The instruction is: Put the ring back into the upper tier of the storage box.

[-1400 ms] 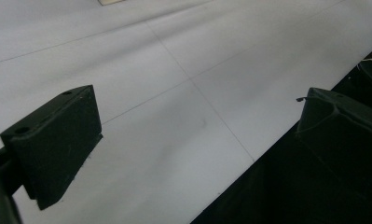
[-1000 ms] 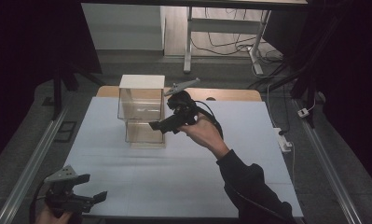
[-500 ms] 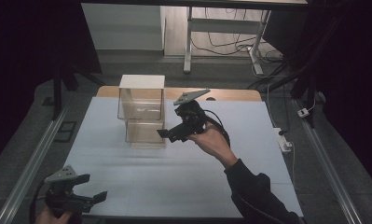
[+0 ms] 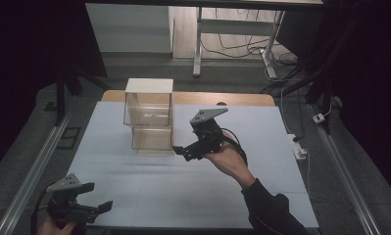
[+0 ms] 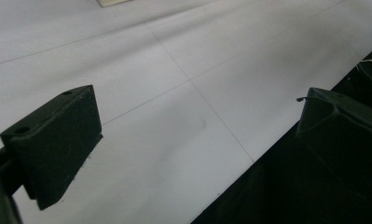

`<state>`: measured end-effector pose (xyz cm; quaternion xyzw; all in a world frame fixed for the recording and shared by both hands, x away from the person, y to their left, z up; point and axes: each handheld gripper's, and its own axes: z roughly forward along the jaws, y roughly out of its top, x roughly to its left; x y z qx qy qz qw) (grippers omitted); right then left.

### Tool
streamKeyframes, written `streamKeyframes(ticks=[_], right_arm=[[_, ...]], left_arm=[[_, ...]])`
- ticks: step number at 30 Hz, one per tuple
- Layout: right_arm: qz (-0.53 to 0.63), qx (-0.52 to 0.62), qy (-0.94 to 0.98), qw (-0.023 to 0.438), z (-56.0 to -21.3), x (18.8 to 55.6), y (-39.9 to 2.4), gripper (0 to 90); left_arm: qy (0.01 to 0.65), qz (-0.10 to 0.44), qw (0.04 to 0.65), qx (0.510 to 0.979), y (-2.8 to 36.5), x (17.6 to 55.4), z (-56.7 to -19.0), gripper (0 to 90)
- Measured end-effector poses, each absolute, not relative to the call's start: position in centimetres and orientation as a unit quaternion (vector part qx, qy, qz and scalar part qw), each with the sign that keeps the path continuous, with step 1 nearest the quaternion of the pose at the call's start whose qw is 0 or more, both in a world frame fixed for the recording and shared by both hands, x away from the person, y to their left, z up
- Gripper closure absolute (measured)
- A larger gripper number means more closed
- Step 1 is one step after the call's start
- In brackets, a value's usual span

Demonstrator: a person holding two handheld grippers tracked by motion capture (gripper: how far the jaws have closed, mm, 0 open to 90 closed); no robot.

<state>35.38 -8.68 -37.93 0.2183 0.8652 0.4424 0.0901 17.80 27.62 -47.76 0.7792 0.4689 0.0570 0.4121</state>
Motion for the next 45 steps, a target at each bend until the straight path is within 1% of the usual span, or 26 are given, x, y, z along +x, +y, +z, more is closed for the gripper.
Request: streamKeyframes(ticks=[11,18,33,45], right_arm=[[0.441,0.231,0.864,0.079,-39.7,34.4,-10.3,0.0],[0.43,0.228,0.87,0.082,-40.3,33.6,-11.0,0.0],[0.42,0.232,0.874,0.08,-41.0,31.9,-12.3,0.0],[0.416,0.252,0.87,0.081,-41.6,30.5,-15.0,0.0]], left_arm=[[0.469,0.058,0.412,0.779,27.6,17.8,-47.7,0.0],[0.467,0.058,0.412,0.78,27.6,17.8,-47.7,0.0],[0.466,0.058,0.413,0.781,27.6,17.7,-47.7,0.0],[0.466,0.058,0.413,0.78,27.6,17.7,-47.7,0.0]])
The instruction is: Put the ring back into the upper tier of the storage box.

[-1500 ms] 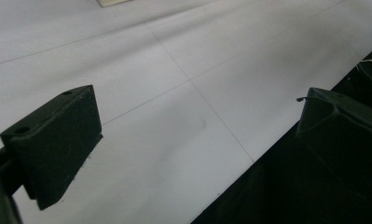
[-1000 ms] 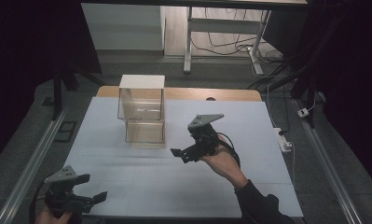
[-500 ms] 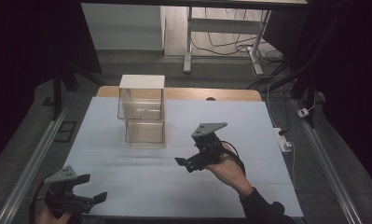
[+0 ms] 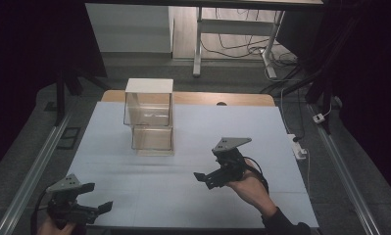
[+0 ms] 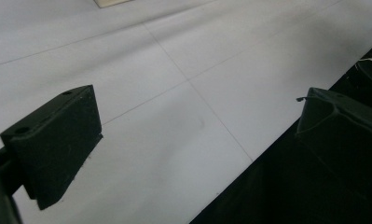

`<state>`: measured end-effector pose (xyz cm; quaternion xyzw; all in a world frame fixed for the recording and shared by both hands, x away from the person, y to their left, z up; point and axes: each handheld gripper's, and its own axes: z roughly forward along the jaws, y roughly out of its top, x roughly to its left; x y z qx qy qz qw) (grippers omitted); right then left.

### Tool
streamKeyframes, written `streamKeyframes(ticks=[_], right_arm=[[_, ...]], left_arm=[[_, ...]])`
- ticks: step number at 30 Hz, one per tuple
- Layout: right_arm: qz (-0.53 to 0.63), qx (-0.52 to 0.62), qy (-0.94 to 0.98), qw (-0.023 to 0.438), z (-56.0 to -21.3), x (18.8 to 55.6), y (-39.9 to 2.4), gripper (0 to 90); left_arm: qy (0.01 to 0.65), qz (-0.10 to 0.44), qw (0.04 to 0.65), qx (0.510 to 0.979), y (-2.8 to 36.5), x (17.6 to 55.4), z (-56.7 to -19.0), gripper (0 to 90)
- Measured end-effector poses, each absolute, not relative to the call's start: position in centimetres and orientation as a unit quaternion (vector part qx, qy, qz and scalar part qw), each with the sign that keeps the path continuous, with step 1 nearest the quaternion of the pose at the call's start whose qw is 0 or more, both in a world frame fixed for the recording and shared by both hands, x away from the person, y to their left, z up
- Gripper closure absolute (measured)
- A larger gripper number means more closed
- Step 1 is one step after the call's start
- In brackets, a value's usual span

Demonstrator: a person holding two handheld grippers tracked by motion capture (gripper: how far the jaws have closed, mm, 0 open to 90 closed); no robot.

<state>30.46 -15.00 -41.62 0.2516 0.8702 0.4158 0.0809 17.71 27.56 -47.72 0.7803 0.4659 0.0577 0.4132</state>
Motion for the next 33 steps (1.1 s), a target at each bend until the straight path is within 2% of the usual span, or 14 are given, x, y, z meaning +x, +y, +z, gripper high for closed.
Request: streamKeyframes(ticks=[33], right_arm=[[0.405,0.355,0.834,0.117,-44.1,26.5,-25.3,0.0]], left_arm=[[0.466,0.059,0.415,0.779,27.6,17.7,-47.7,0.0]])
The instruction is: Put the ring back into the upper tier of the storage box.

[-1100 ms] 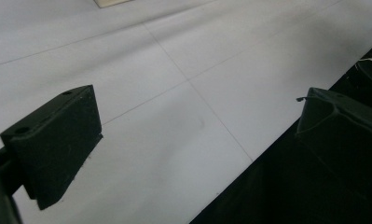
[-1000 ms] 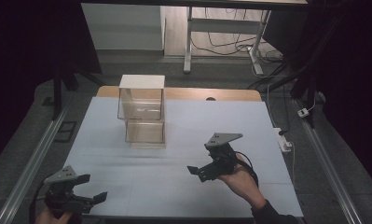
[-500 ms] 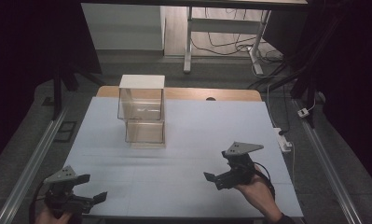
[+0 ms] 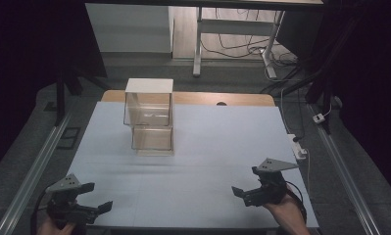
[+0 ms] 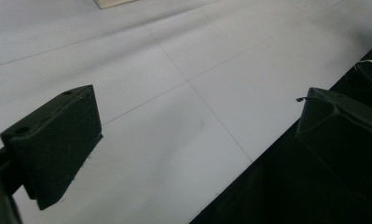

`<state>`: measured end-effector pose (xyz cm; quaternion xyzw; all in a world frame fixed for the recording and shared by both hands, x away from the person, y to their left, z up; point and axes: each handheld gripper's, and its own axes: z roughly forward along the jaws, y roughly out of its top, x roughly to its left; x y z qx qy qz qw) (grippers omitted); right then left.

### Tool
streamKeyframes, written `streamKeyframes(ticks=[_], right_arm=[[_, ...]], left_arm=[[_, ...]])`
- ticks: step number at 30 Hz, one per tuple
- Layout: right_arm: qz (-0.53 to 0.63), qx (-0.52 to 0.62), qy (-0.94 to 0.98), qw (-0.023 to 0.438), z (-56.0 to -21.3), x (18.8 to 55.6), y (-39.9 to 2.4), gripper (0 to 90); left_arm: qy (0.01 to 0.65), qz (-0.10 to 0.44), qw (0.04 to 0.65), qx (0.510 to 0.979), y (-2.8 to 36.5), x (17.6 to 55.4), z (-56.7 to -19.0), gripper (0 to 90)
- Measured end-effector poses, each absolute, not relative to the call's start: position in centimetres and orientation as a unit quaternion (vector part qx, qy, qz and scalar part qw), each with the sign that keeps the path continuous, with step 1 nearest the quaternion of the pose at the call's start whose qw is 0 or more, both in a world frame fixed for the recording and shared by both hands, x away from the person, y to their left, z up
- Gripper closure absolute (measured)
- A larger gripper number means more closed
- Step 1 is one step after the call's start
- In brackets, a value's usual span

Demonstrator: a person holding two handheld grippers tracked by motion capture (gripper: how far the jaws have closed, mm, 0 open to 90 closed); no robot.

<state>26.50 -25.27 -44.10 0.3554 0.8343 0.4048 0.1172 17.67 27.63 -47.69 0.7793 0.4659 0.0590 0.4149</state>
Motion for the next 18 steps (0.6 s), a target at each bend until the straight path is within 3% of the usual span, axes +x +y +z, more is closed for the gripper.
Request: streamKeyframes(ticks=[18], right_arm=[[0.393,0.421,0.804,0.147,-45.2,24.5,-30.5,0.0]], left_arm=[[0.468,0.059,0.416,0.778,27.7,17.7,-47.7,0.0]])
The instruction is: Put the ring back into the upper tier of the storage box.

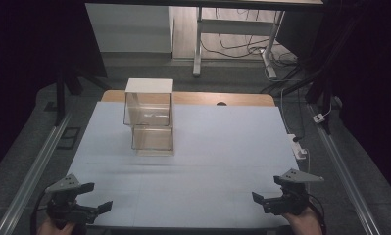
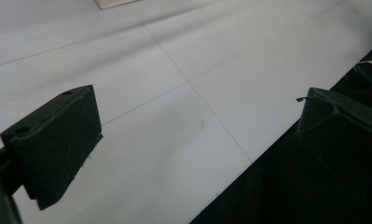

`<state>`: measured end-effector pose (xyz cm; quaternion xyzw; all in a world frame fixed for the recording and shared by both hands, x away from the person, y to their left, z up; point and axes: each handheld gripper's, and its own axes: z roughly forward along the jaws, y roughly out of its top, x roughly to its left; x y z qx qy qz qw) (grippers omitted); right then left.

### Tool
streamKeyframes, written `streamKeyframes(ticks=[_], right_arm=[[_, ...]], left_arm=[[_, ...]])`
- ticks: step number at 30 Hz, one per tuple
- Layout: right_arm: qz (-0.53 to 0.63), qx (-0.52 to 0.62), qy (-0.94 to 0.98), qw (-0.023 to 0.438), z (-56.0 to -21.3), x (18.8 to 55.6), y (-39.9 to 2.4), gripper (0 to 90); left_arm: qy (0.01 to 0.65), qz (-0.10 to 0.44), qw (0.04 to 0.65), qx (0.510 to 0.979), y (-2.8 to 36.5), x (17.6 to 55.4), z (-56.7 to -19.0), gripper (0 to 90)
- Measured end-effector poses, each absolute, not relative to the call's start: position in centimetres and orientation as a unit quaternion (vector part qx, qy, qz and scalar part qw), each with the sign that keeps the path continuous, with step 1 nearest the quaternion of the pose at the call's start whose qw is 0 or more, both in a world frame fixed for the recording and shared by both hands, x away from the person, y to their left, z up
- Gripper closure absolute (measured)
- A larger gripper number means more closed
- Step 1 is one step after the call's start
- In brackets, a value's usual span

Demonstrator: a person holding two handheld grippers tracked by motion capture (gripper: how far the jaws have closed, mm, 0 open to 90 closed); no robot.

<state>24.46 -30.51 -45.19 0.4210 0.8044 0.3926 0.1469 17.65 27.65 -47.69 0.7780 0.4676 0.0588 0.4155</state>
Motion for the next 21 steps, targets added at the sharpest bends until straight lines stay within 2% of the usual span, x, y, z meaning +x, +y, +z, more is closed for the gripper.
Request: streamKeyframes(ticks=[12,21], right_arm=[[0.38,0.443,0.797,0.155,-45.3,23.4,-31.9,0.0],[0.355,0.454,0.805,0.143,-45.4,22.8,-32.1,0.0]], left_arm=[[0.468,0.059,0.416,0.778,27.7,17.6,-47.7,0.0],[0.47,0.058,0.413,0.778,27.7,17.6,-47.7,0.0]])
